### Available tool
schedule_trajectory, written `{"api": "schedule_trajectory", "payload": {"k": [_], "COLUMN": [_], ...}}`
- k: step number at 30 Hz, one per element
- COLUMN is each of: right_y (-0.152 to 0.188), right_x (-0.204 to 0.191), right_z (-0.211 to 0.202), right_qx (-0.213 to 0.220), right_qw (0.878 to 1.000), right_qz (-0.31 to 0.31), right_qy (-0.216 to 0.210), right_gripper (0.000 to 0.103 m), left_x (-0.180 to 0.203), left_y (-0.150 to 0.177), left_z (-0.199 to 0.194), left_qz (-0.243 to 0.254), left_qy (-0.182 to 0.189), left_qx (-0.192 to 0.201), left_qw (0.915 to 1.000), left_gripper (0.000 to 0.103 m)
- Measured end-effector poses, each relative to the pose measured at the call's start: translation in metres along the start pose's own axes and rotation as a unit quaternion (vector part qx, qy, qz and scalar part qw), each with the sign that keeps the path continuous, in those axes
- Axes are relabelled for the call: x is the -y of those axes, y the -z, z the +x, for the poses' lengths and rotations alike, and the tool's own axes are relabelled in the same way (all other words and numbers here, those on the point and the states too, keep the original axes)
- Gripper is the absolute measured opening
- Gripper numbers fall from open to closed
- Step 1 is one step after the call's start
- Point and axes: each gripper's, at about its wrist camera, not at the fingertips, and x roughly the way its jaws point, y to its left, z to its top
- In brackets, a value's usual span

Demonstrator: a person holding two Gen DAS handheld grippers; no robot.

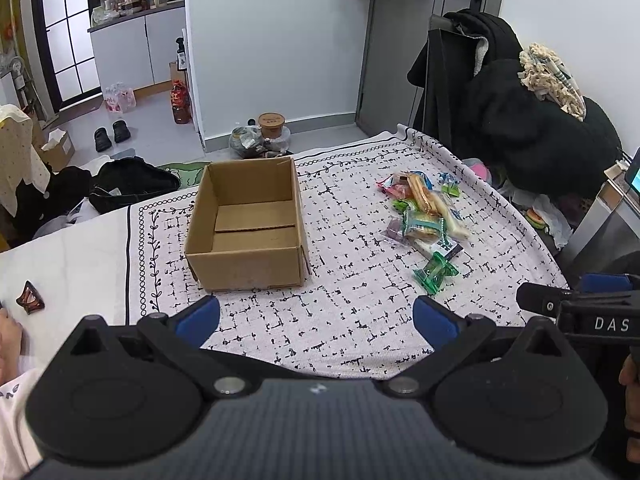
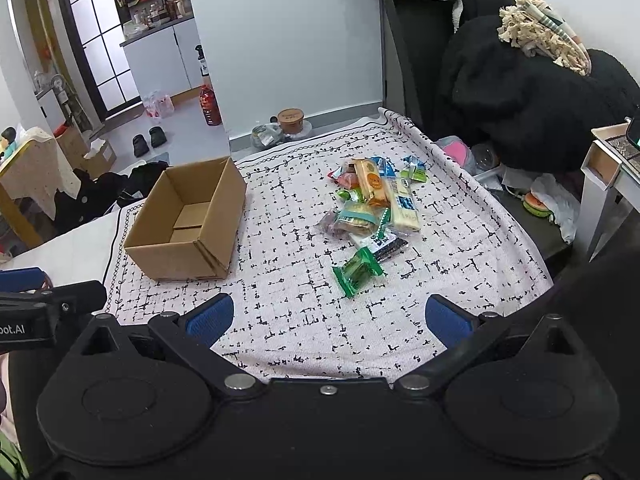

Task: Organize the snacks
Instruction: 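Move both grippers toward the pile of packaged snacks, then close the left gripper on the green-wrapped candy while the right gripper approaches the dark bar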

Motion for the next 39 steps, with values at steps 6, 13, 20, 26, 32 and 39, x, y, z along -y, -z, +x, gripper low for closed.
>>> {"api": "schedule_trajectory", "payload": {"k": [6,13,20,26,32,39], "right_y": [0.0,-0.005,-0.008,-0.014,-0.021,-0.029], "right_x": [0.005,0.014,0.028,0.048,0.063,0.073], "right_z": [0.007,0.015,0.032,0.05,0.07,0.095], "right_qx": [-0.016,-0.022,-0.044,-0.042,-0.057,-0.063], "right_qw": [1.0,1.0,0.999,0.999,0.997,0.994], "right_qz": [0.007,-0.003,0.006,0.023,0.054,0.078], "right_qy": [0.004,0.0,-0.005,-0.008,-0.023,-0.043], "right_gripper": [0.103,0.103,0.103,0.102,0.101,0.099], "left_x": [0.002,0.004,0.011,0.023,0.037,0.053], "left_y": [-0.003,-0.011,-0.018,-0.026,-0.034,-0.039], "left_z": [0.007,0.021,0.04,0.061,0.084,0.113], "left_qz": [-0.003,-0.012,-0.018,-0.022,-0.026,-0.027], "left_qy": [0.003,0.01,0.019,0.027,0.039,0.049], "left_qx": [-0.002,-0.004,-0.007,-0.01,-0.019,-0.022], "left_qw": [1.0,0.9999,0.9996,0.9994,0.9987,0.9982], "left_gripper": [0.102,0.102,0.102,0.102,0.1,0.096]}}
